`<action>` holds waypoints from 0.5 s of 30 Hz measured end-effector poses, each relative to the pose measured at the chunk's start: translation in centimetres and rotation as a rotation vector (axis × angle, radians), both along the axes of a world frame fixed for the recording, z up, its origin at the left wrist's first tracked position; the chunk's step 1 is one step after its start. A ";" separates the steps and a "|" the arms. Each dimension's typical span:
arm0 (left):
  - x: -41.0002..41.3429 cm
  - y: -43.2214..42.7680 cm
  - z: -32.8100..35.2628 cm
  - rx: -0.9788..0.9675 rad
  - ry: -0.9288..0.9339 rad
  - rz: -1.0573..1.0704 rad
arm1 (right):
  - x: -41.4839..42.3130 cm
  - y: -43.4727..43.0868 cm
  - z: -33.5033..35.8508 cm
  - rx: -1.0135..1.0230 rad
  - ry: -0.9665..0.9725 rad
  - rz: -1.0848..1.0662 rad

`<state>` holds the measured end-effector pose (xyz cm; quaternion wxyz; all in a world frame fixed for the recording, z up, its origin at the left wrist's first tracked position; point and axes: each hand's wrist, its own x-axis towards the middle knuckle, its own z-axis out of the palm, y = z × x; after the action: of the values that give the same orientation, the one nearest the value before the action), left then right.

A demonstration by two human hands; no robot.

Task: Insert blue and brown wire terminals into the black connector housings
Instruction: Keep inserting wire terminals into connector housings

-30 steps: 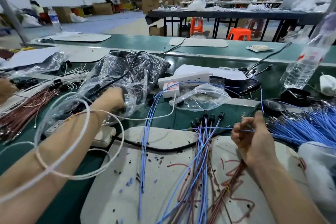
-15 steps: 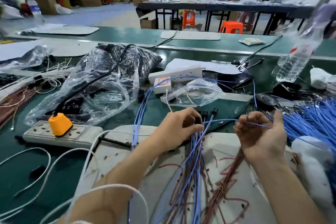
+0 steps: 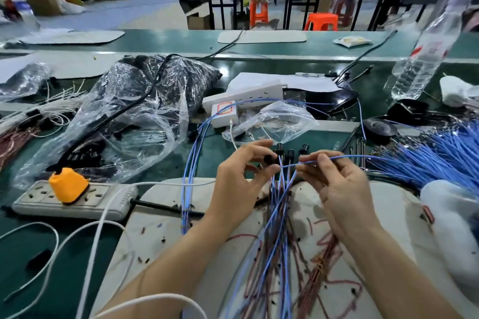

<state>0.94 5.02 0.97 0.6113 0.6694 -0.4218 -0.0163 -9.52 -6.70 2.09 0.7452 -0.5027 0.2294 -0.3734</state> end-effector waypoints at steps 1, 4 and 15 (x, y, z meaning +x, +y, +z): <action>0.0 0.0 0.0 -0.004 -0.029 0.021 | -0.2 -0.1 0.2 -0.100 -0.006 -0.054; -0.1 -0.1 -0.1 0.031 -0.116 0.058 | -0.6 0.5 0.8 -0.443 -0.014 -0.155; -0.3 0.0 0.1 0.087 -0.128 0.091 | -1.1 2.4 0.8 -0.850 -0.071 -0.262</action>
<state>0.67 4.99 1.06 0.5536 0.7134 -0.4281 0.0360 -10.65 -4.30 2.86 0.4260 -0.7180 0.0915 -0.5428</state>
